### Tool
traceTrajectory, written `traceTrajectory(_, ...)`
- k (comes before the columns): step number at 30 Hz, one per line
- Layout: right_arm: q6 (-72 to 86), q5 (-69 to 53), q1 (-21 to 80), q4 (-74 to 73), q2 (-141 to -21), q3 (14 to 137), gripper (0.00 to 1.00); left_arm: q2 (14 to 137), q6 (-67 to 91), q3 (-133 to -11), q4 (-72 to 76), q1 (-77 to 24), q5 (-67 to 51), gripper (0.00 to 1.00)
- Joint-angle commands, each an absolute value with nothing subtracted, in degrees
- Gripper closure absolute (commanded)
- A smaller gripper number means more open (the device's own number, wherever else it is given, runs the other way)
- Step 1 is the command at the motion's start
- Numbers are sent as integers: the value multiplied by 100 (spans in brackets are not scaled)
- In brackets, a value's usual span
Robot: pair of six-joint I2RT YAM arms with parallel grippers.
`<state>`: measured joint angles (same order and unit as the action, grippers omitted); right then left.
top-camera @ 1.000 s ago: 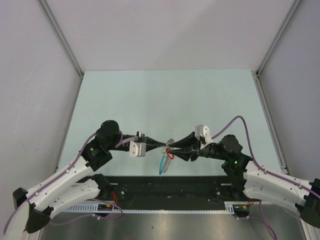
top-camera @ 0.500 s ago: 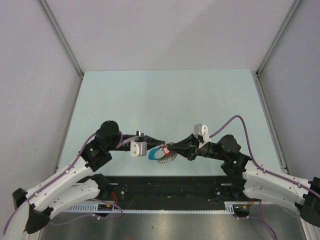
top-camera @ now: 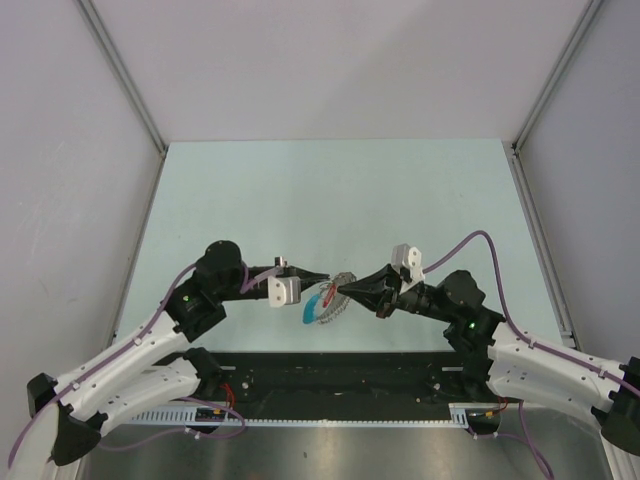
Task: Remove the keys from the keyring
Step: Remove the key from the keyring.
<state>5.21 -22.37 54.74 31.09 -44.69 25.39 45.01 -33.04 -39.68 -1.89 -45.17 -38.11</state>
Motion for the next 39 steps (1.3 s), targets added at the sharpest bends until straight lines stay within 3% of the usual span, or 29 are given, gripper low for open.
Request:
traceTrajectory(1, 580, -2074, 5511, 3244, -4412, 2619, 100, 4447, -3261, -3999, 44, -4482, -3481, 100)
traceTrajectory(39, 483, -1819, 5511, 2461, -4895, 3111, 100, 5133, -2153, -4728, -466, -4482, -2619, 100)
